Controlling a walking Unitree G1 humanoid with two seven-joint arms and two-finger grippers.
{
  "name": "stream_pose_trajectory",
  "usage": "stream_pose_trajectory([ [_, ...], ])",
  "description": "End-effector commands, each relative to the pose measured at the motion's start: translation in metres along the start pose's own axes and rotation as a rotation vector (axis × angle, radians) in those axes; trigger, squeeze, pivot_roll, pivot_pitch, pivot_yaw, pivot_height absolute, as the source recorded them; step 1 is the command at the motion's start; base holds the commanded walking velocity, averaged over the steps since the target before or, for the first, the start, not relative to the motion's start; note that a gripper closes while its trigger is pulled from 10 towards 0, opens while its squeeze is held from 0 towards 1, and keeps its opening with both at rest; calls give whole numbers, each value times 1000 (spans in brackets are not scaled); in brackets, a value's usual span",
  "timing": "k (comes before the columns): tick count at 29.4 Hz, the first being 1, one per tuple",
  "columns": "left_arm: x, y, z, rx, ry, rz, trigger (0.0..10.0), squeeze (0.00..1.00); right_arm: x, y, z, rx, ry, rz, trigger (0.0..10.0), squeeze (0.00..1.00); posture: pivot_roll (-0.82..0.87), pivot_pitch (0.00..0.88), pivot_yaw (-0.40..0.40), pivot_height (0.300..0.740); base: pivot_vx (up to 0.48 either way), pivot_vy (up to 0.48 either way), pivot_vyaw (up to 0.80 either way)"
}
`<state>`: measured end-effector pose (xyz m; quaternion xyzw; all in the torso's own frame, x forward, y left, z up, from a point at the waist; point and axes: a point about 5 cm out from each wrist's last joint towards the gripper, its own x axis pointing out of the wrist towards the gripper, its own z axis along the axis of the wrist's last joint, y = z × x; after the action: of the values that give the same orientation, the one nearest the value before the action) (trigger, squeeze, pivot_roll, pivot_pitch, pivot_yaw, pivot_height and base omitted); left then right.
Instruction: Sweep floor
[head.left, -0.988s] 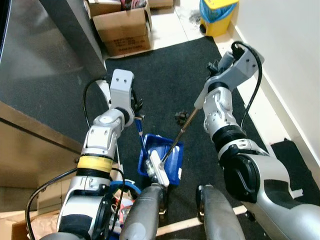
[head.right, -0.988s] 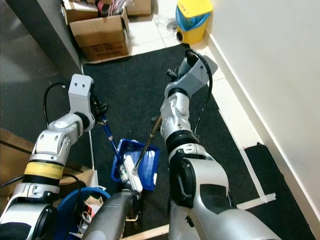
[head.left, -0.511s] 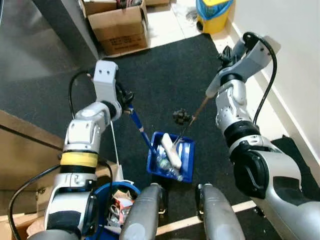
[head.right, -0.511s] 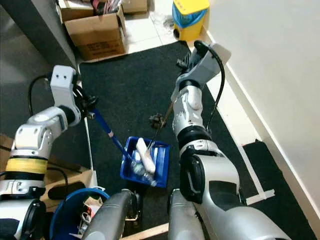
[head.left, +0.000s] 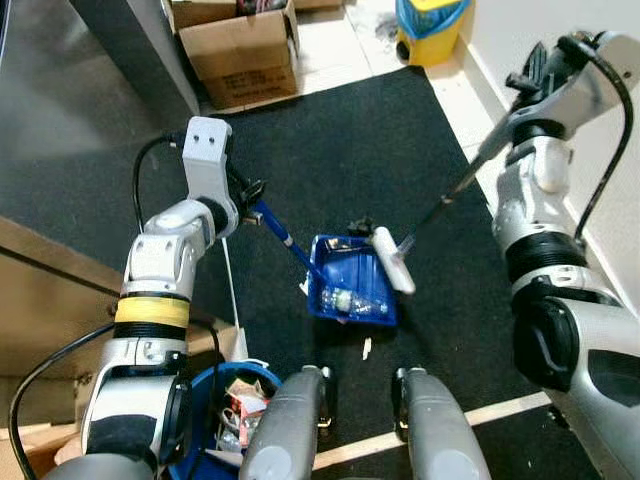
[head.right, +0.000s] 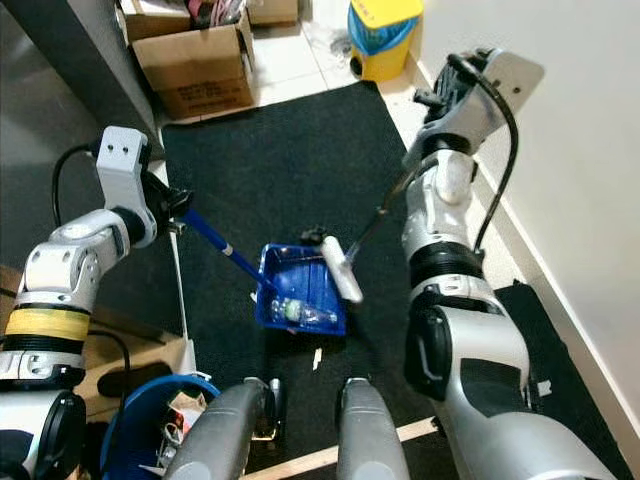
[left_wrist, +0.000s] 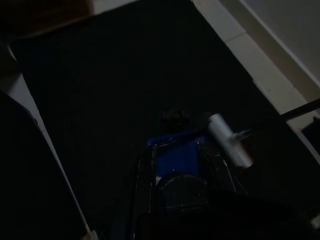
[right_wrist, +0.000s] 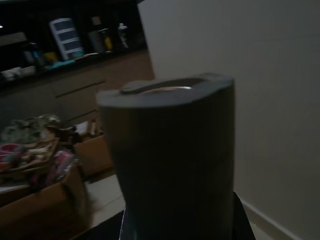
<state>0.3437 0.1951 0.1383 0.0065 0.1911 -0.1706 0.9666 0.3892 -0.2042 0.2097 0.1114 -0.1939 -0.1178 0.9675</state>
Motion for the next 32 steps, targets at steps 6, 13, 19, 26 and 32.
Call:
stream_pose_trajectory([
  [6, -19, 37, 9, 68, 15, 58, 10000, 0, 6, -23, 23, -52, -113, -65, 10000, 0, 17, 188, 73, 740, 0, 0, 0],
  [13, -34, 53, 16, 84, 22, 62, 10000, 0, 3, -35, 17, -104, -77, -83, 10000, 0, 22, 192, 74, 740, 0, 0, 0],
  [19, -46, 72, 21, 129, 28, 116, 10000, 0, -10, -33, -6, -153, 10, -63, 10000, 0, 35, 194, 71, 740, 0, 0, 0],
  [26, -60, 104, 23, 145, 49, 241, 10000, 0, -14, -26, -13, -169, 26, -27, 10000, 0, 31, 197, 69, 740, 0, 0, 0],
  [32, -76, 127, 29, 114, 31, 318, 10000, 0, -18, -29, -16, -182, 33, -25, 10000, 0, 21, 200, 68, 740, 0, 0, 0],
])
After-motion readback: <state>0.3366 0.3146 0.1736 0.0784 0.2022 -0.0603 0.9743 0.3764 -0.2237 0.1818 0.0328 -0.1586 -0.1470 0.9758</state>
